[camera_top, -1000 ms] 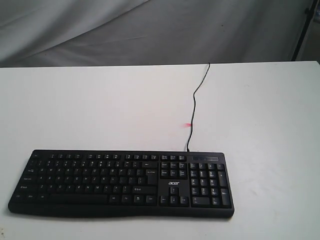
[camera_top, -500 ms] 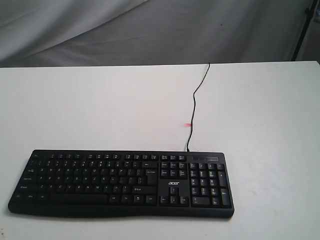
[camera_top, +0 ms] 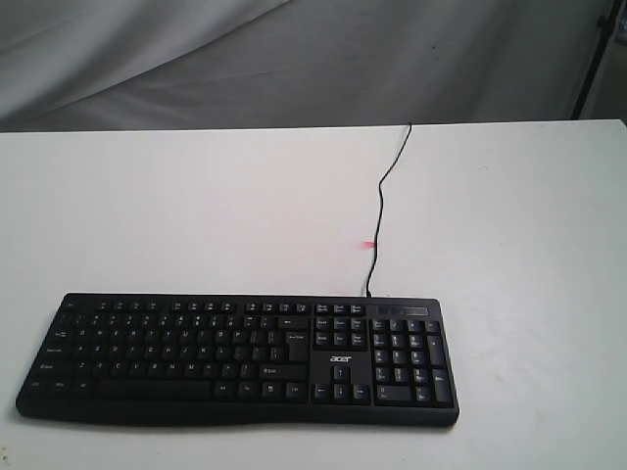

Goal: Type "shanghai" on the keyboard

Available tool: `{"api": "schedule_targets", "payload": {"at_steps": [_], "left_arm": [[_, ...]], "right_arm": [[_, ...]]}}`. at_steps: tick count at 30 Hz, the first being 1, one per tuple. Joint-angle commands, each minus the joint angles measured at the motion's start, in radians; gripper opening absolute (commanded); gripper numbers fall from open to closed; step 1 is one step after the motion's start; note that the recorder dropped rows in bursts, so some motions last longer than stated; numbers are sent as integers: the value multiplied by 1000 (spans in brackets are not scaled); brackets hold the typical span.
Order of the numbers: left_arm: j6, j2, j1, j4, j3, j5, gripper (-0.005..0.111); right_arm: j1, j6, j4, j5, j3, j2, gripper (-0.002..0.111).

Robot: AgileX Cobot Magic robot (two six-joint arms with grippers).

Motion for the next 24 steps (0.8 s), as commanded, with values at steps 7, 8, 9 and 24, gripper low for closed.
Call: {"api": "schedule_targets", "payload": {"at_steps": [7,8,9,24], "left_arm": [[-1,3,-4,-4,1,-3,1],[-1,3,-4,-4,1,-3,1],[-1,3,-4,-4,1,-3,1],[-1,3,-4,-4,1,-3,1]], "right_arm": [[-3,-35,-25,-257,219,-3,0],[-3,-36,-25,-255,219,-3,0],[-3,-39,-25,-240,219,-3,0],[-1,-44,-15,66,219,-3,0]]}}
